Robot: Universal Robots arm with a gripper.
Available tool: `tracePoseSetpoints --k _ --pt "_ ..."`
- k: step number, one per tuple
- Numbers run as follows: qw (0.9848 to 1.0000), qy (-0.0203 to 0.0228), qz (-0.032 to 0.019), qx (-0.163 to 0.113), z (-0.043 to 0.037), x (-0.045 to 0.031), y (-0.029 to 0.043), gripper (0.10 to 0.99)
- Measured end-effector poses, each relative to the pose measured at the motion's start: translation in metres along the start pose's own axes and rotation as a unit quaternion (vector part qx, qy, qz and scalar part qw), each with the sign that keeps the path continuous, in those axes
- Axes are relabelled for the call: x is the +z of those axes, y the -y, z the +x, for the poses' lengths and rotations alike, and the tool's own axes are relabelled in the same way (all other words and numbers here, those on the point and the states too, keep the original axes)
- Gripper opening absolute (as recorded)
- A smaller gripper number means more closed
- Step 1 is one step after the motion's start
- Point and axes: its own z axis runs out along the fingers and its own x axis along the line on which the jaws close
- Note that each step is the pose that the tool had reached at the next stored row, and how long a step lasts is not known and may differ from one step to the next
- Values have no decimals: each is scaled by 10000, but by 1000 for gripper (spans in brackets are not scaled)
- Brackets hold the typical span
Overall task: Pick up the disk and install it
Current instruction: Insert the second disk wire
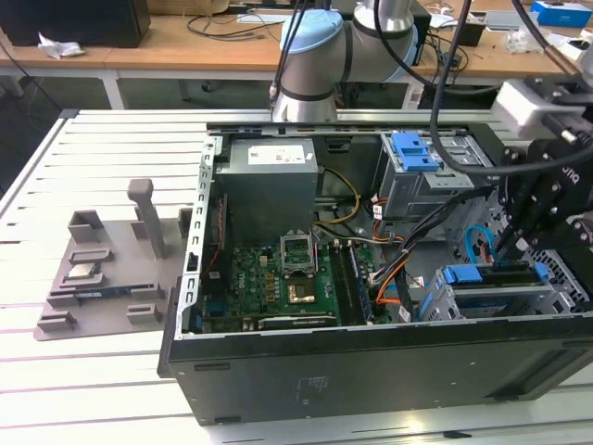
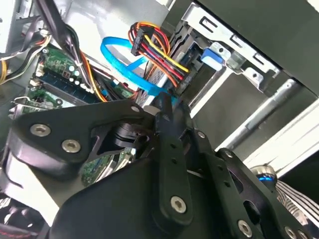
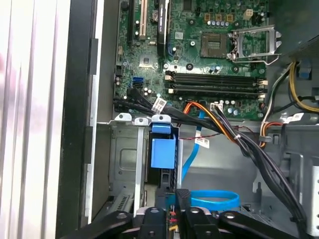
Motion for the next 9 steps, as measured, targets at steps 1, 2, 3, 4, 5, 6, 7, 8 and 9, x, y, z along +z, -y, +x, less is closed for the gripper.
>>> tracePoseSetpoints --k 1,2,3,4,5,6,7,8,9 --pt "10000 -1 0 0 -4 -42 -2 157" --pt "10000 -4 0 0 -9 -99 -5 102" --pt "10000 -6 0 0 -12 -139 -6 106" --pt "10000 -9 -1 0 -19 -217 -10 106" --pt "10000 -13 -1 0 -24 -267 -12 106" --pt "10000 -14 -1 0 -25 -300 -14 106" --pt "10000 -14 -1 0 -27 -334 -15 106" --pt "10000 -14 -1 0 -26 -348 -16 106" --pt "10000 -14 -1 0 -26 -354 -17 106"
